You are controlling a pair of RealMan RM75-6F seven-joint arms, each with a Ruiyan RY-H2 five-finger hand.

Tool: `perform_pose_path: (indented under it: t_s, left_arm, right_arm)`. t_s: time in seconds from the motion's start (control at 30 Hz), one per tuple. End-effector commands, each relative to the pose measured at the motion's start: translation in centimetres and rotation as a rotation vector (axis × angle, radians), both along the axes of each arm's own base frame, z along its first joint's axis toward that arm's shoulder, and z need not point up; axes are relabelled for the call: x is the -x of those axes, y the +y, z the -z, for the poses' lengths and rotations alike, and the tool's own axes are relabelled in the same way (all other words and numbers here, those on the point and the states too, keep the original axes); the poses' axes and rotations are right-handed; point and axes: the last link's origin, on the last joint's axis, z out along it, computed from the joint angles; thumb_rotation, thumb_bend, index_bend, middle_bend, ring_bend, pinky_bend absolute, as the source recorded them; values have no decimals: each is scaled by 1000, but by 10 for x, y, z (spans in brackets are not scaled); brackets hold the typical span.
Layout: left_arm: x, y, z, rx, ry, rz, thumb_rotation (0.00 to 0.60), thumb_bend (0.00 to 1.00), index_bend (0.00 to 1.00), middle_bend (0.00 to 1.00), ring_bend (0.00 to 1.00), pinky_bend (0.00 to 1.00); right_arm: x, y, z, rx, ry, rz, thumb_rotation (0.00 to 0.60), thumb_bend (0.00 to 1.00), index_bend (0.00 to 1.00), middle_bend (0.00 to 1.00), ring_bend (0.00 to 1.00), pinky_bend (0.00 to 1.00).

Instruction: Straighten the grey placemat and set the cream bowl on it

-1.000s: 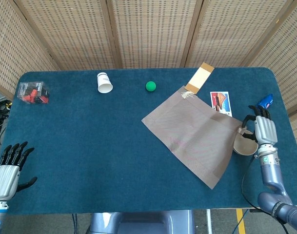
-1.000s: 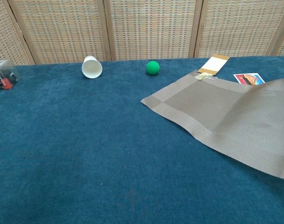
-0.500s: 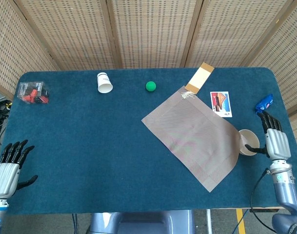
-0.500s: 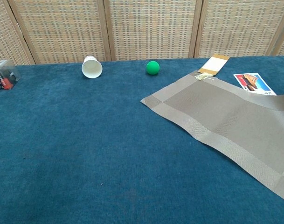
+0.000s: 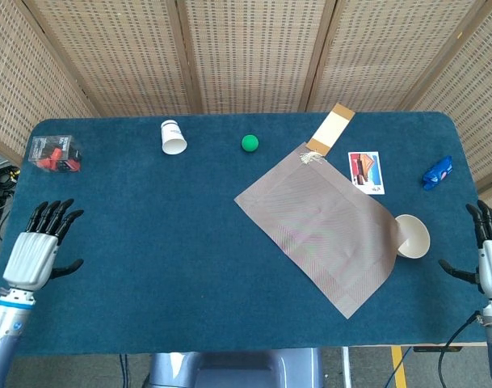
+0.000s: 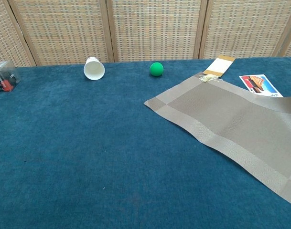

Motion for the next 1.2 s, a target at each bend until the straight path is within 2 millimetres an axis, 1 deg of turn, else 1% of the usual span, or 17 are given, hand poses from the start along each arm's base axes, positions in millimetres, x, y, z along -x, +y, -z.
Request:
perform_pose_path:
  t_s: [0.03,0.1,0.17,0.33,0.5,0.6,0.7,0.77,0.9,0.93,1.0,1.1,1.2]
  left_arm:
    - [-21,25,8,27,34,54,600,34,123,0,0,0]
    - [-34,38,14,47,44,102,600,35,110,0,0,0]
    - [-41,47,20,59,54,126,600,35,111,0,0,0]
    - [-62,74,38,91,78,171,600,35,142,0,0,0]
    - [-92,106,64,141,86,216,600,35,169,0,0,0]
    - [-109,122,79,156,98,243,600,36,178,0,0,0]
    - [-130,138,100,173,115,266,600,44,194,0,0,0]
    - [-140,144,110,176,127,275,600,50,215,0,0,0]
    - [-162,159,139,204,169,283,600,52,229,0,0,0]
    - [-165,161,143,209,174,282,600,52,229,0,0,0]
    - [-176,166,160,235,188,277,600,52,232,0,0,0]
    - [-188,171,180,257,225,280,600,54,235,0,0,0]
    - [-198,174,195,270,257,283,600,55,233,0,0,0]
  right_arm:
    - [5,3,-10,22,-13,2,600,205,41,0,0,0]
    - [7,2,-13,31,-8,1,600,206,41,0,0,0]
    - [8,2,-14,33,-10,0,600,205,41,0,0,0]
    - [9,3,-15,35,-28,-7,600,205,41,0,0,0]
    - [10,2,-18,44,-30,-6,600,205,42,0,0,0]
    - [11,2,-20,52,-32,-4,600,205,43,0,0,0]
    - [12,1,-22,58,-39,-5,600,205,43,0,0,0]
    - [12,1,-24,62,-42,-5,600,206,43,0,0,0]
    - [14,0,-27,72,-56,0,600,205,43,0,0,0]
    - [15,-1,-28,74,-60,2,600,205,44,0,0,0]
    - [17,-1,-29,74,-69,10,600,205,45,0,0,0]
    - [19,-2,-31,79,-75,15,600,205,45,0,0,0]
    - [20,-2,-33,85,-81,17,600,205,48,0,0,0]
